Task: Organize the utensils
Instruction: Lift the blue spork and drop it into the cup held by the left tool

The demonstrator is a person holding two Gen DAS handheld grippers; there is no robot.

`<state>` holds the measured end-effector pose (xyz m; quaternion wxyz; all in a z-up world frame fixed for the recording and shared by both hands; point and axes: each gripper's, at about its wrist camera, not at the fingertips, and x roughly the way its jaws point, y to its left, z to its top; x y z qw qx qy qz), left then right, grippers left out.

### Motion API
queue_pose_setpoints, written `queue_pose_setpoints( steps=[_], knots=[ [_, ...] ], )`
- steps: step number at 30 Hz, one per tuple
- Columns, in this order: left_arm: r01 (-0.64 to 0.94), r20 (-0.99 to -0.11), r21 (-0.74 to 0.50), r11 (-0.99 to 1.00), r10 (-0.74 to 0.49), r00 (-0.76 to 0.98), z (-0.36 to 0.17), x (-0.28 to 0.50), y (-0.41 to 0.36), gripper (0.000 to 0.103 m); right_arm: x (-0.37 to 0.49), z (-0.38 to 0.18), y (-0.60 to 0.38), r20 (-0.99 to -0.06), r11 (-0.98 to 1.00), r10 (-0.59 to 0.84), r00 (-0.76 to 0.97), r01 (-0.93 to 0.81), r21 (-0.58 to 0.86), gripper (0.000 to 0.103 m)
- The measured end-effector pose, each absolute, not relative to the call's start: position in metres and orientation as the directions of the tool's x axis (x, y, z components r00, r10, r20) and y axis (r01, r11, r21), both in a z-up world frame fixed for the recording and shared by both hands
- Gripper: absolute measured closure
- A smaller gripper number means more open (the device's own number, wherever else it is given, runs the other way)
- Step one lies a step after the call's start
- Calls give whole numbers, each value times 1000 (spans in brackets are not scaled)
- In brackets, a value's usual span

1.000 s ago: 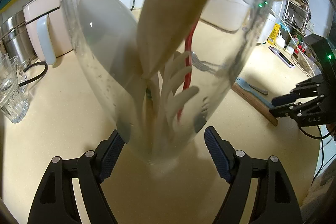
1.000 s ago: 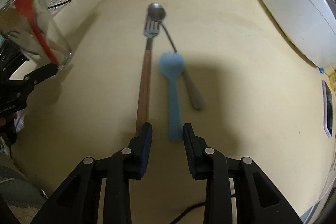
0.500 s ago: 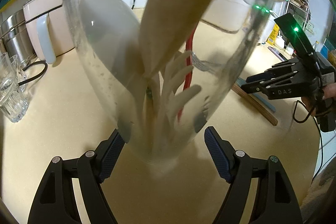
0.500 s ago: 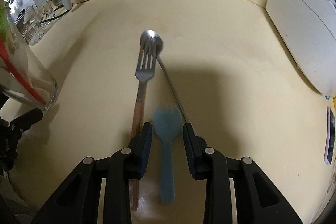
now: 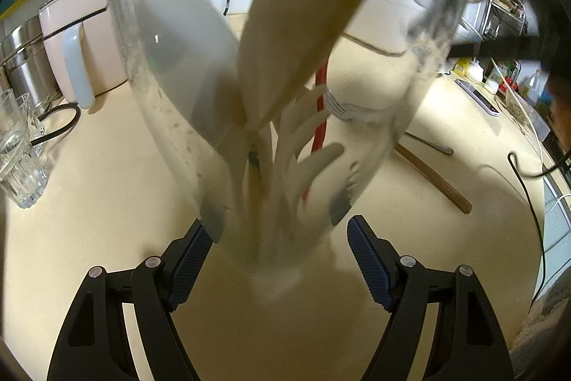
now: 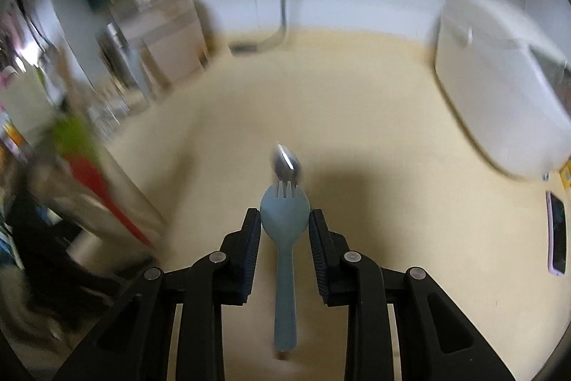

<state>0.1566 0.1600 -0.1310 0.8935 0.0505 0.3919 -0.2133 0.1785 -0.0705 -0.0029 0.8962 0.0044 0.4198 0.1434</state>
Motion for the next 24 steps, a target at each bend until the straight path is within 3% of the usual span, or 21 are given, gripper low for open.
queue_pose_setpoints(
  steps=[5,10,17,24],
  knots=[
    [421,-722,-77,904,-342,602,-131,157,160,23,170,63,-45,-593,870,491,638,-384,308,75],
    [421,-719,-78,904,-344,603,-131,157,160,23,173,89,-10,-463,725,689,557,-526,445,75],
    [421,-719,-79,903,-344,603,-131,157,160,23,188,56,34,-479,669,741,470,-568,478,75],
    [421,-719,-79,904,-344,604,-131,157,161,23,191,37,34,-459,684,729,507,-567,459,75]
  ],
)
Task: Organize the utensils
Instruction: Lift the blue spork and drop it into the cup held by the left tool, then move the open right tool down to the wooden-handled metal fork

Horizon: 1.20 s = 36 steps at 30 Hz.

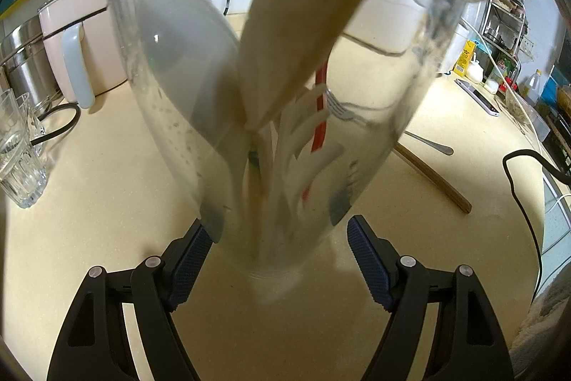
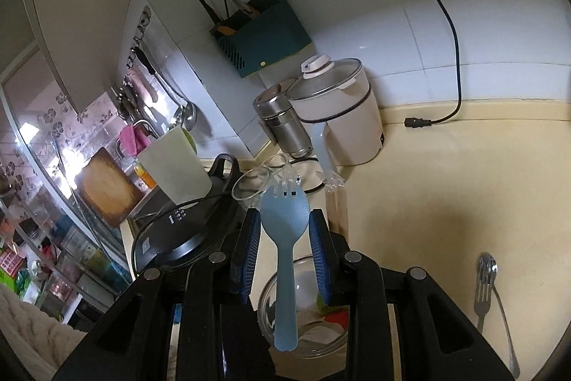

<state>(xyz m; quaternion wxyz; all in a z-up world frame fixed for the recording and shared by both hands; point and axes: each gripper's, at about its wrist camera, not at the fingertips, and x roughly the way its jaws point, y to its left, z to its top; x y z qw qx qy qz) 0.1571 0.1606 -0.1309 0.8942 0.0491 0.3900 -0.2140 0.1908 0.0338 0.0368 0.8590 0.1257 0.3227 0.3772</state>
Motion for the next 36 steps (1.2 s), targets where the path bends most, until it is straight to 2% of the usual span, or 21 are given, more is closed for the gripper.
queue_pose_setpoints(
  steps=[9,16,21,27,30,36],
  knots=[
    [423,-720,-76,903,-343,603,-132,155,160,23,172,25,37,-419,716,696,583,-607,344,75],
    [423,-720,-77,903,-344,603,-131,155,160,23,150,26,23,-468,733,669,578,-618,284,73],
    [423,-720,-77,903,-344,603,-132,155,160,23,143,26,-1,-542,758,637,548,-574,310,67],
    [424,-720,-77,903,-344,602,-131,156,160,23,165,-3,-68,-710,886,463,530,-302,352,67],
    [424,-720,-77,902,-344,602,-131,155,161,23,170,-22,-92,-767,931,365,527,-210,299,67],
    [424,-720,-77,902,-344,602,-131,156,161,23,178,-53,-88,-826,951,304,475,-203,234,67]
  ],
)
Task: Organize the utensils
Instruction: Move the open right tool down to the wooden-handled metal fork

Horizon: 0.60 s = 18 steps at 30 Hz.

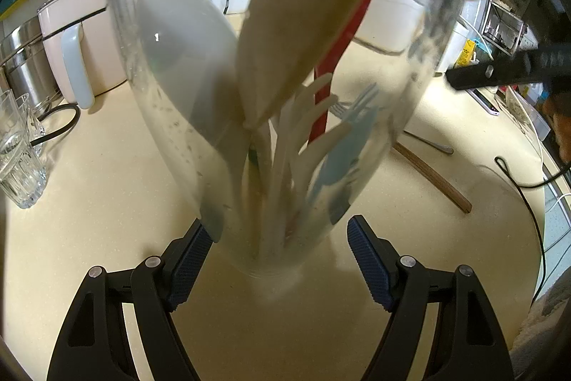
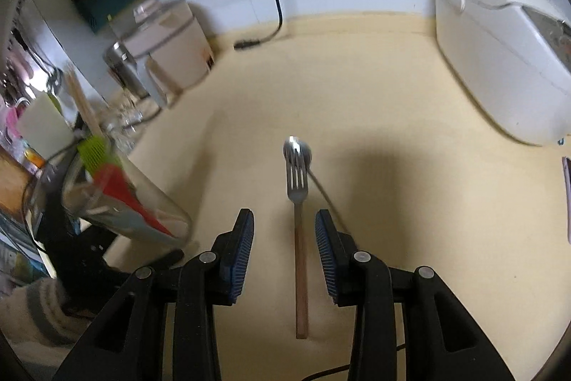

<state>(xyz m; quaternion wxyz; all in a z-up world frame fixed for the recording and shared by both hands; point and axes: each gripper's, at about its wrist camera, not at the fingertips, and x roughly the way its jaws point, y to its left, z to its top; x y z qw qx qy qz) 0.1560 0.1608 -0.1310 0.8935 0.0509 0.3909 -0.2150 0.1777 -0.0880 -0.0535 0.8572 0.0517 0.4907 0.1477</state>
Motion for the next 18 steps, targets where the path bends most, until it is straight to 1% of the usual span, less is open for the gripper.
queue_pose_setpoints(
  steps=[7,15,16,18],
  knots=[
    [425,-721,-77,902,-344,601,-131,156,161,23,199,-99,-49,-881,959,195,431,-274,78,67],
    [424,-721,-80,902,-347,600,-131,155,161,23,225,-125,-41,-906,961,125,405,-277,9,67],
    [424,-721,-81,902,-347,600,-131,154,161,23,226,-127,-41,-907,960,117,404,-280,-1,68],
    [425,-721,-81,902,-347,600,-131,154,161,23,226,-130,-40,-904,958,109,413,-285,-14,73]
  ],
)
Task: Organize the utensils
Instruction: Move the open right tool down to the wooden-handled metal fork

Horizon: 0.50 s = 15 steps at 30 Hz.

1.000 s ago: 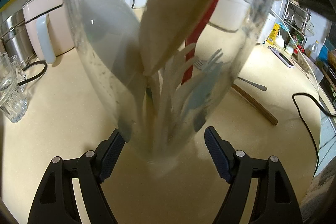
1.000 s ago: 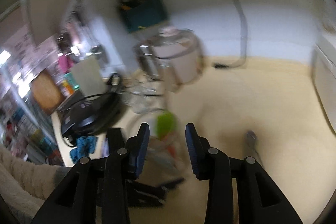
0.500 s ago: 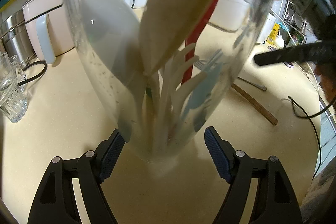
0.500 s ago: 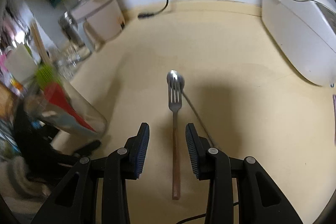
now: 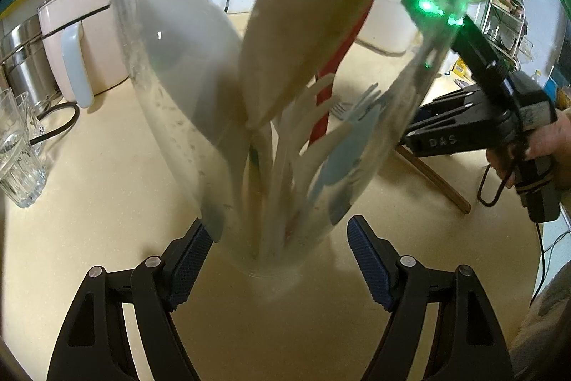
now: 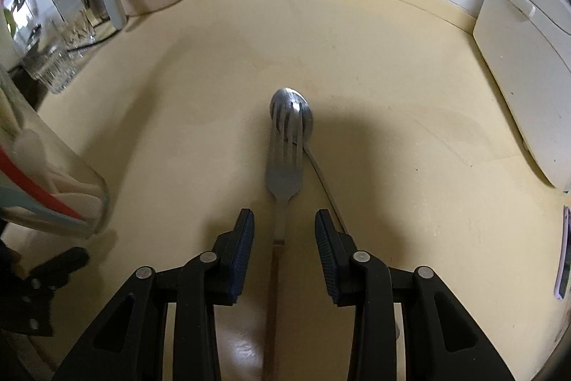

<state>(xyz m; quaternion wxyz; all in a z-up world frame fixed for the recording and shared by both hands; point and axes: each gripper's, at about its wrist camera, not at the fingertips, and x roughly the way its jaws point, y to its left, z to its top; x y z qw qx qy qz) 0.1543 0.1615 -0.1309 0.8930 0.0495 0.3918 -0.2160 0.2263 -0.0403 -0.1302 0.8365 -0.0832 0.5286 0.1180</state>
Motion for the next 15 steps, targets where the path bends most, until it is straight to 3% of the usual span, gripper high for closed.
queue_pose_setpoints(
  steps=[2,4,15],
  knots=[
    [425,-721,-81,902,-347,600,-131,154,162,23,226,-131,-40,-901,955,119,417,-298,-12,87],
    [425,-721,-81,902,-347,600,-131,154,162,23,225,-131,-39,-903,952,125,411,-305,-7,93],
    [425,-721,-81,901,-348,599,-130,155,163,23,210,-105,-59,-857,949,288,428,-249,194,97]
  ],
)
